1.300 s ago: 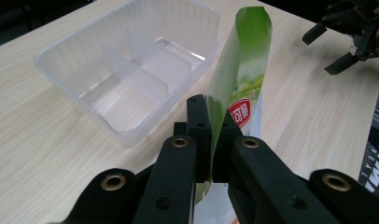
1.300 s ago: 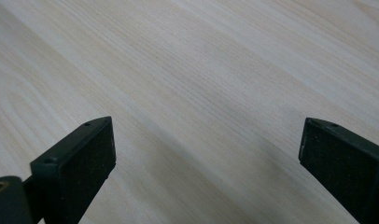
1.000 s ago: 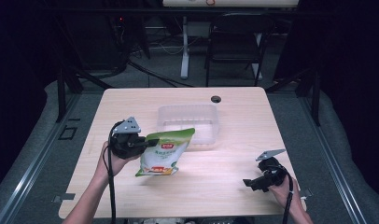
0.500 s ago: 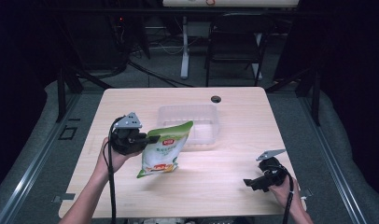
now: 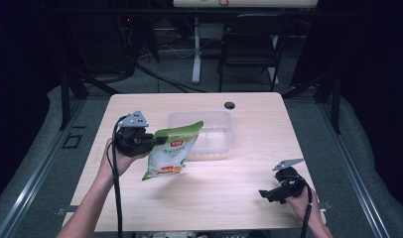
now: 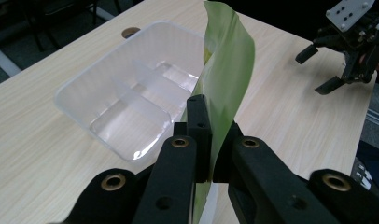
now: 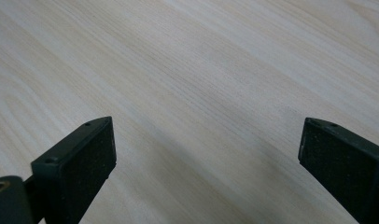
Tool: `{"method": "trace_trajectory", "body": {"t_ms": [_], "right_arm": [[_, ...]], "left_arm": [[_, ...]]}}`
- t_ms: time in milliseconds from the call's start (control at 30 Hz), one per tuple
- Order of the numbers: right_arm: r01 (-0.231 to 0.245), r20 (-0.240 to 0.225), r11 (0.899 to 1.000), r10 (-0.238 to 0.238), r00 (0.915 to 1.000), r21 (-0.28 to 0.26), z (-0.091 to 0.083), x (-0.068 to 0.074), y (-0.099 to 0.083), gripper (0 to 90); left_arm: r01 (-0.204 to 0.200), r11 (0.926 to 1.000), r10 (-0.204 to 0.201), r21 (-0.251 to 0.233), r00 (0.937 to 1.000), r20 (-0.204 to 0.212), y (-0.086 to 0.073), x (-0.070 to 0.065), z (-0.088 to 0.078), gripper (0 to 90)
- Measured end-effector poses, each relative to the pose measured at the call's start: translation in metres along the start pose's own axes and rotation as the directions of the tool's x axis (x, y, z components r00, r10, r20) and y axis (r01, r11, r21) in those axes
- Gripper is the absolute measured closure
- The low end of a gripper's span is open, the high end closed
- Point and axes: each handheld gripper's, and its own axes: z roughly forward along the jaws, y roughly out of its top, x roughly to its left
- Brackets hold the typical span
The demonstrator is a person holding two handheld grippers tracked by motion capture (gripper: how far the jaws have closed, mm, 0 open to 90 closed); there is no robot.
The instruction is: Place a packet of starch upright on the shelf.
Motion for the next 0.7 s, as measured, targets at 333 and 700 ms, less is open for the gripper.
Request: {"method": "trace_trajectory", "body": {"t_ms": [333,700], "right_arm": [[0.001,-0.003,1.0,-0.001,1.0,0.001,0.0,0.0,0.0,3.6],[0.002,-0.002,1.0,-0.002,1.0,-0.001,0.0,0.0,0.0,3.7]], "left_arm": [[0.004,0.9997,-0.004,-0.026,1.0,-0.004,0.015,0.005,-0.007,89.8],[0.018,0.9989,-0.019,-0.043,0.9996,-0.022,0.029,0.016,-0.01,89.8]]}}
